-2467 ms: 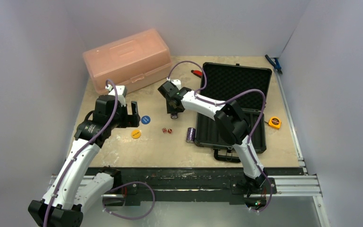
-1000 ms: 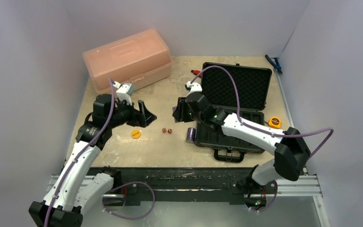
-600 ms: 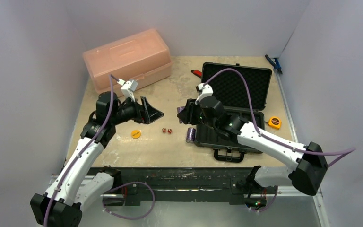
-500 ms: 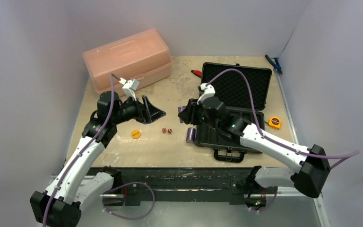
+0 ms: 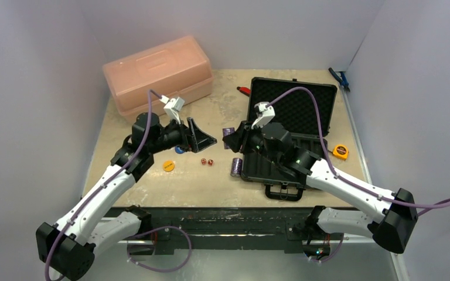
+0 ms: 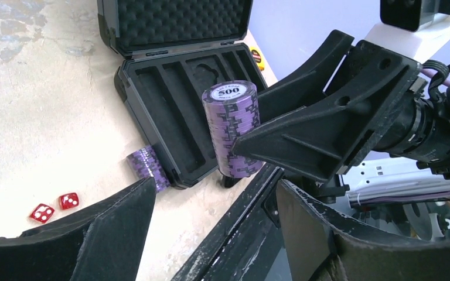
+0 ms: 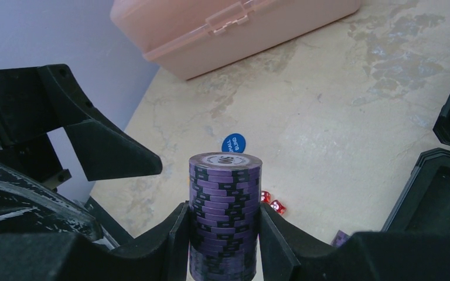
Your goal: Pack up texas hold em set
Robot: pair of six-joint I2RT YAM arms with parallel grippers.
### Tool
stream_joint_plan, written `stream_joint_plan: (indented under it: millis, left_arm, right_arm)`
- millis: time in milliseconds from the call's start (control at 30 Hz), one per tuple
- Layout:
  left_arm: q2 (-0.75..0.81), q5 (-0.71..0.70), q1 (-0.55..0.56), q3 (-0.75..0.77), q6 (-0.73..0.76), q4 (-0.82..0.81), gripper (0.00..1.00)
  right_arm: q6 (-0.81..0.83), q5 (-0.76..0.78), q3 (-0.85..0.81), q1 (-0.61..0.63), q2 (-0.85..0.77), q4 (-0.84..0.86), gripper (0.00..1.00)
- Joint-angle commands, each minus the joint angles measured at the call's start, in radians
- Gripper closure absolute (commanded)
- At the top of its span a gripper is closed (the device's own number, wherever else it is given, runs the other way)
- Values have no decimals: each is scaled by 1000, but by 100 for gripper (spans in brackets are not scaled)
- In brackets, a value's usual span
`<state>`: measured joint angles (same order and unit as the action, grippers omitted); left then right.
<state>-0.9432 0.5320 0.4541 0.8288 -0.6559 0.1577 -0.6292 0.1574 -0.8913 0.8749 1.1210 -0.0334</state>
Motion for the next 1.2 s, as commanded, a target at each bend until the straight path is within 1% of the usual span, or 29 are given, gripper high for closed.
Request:
stream_joint_plan:
  millis: [0, 133, 167, 267, 533, 700, 833, 967, 1167]
  left_arm:
    - [-28, -25, 19, 36, -34, -98, 26]
    - [-41, -46, 26, 36, -63, -142, 30]
    - [-45, -53, 26, 39, -67, -175, 31]
    - [-57, -62, 32, 47, -76, -190, 34]
    - [-107, -91, 61, 88, -95, -159, 38]
    - [-113, -135, 102, 91, -87, -159, 38]
    - [-118, -172, 117, 96, -81, -122, 39]
    - [-122, -215, 133, 100, -89, -125, 45]
    - [-142, -254, 155, 103, -115, -142, 47]
  right_arm:
    - [5, -39, -6, -1, -38, 157, 100]
    - [21, -78, 11, -1, -45, 190, 100]
    - [27, -89, 18, -1, -47, 203, 100]
    - [57, -124, 25, -1, -45, 225, 100]
    - [77, -137, 7, -1, -33, 235, 100]
    - [61, -135, -1, -1, -22, 234, 100]
    - [52, -131, -6, -1, -21, 230, 100]
    - [52, -137, -9, -1, -23, 240, 100]
    - [57, -130, -18, -1, -18, 237, 100]
